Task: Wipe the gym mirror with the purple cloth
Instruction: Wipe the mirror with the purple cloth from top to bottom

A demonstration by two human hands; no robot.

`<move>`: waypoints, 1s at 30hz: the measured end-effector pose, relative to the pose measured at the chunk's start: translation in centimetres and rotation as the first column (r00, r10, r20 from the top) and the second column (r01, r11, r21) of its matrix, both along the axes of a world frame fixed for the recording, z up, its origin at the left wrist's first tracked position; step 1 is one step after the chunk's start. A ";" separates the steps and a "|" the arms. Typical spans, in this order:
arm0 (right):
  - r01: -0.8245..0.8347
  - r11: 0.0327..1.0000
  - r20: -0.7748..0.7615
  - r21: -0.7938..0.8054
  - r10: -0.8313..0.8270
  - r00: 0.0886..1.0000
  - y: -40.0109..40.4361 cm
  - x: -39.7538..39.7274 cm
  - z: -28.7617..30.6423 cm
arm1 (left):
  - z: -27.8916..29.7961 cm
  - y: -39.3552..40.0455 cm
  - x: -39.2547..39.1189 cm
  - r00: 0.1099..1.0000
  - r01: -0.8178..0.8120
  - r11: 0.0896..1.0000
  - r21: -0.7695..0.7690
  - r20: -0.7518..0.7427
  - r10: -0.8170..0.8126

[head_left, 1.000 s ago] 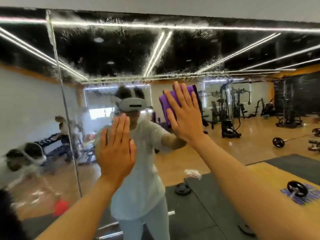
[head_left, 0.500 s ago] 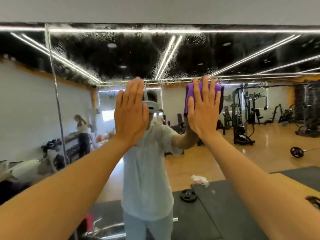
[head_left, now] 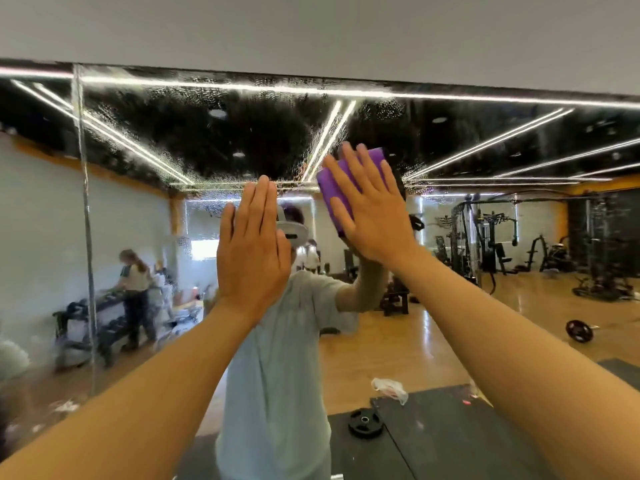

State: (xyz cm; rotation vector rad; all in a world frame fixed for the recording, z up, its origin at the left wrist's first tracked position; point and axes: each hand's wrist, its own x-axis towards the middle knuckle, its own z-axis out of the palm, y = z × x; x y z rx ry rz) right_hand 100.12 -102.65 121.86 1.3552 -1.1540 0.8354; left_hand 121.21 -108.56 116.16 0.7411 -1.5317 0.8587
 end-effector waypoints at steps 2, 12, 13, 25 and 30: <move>0.002 1.000 0.158 -0.007 -0.001 0.988 0.8 -3.1 0.5 | 0.0 -0.1 0.0 1.000 0.000 1.000 0.004 0.002 0.000; 0.101 0.988 0.636 -0.113 -0.006 0.771 1.6 -7.0 -6.7 | -0.2 -0.1 -0.1 1.000 0.010 1.000 0.002 -0.006 -0.010; 0.115 0.985 0.669 -0.126 -0.001 0.743 1.4 -6.6 -6.3 | -0.2 -0.1 -0.2 1.000 0.009 1.000 0.003 -0.007 -0.009; 0.020 0.997 -0.147 0.070 -0.010 0.989 -0.9 4.8 -1.7 | -0.1 0.0 -0.2 1.000 0.004 1.000 -0.005 0.001 -0.004; 0.032 0.999 0.222 -0.009 -0.029 0.975 1.8 -5.7 1.2 | -0.2 0.0 -0.1 0.999 0.043 0.999 -0.002 0.004 -0.043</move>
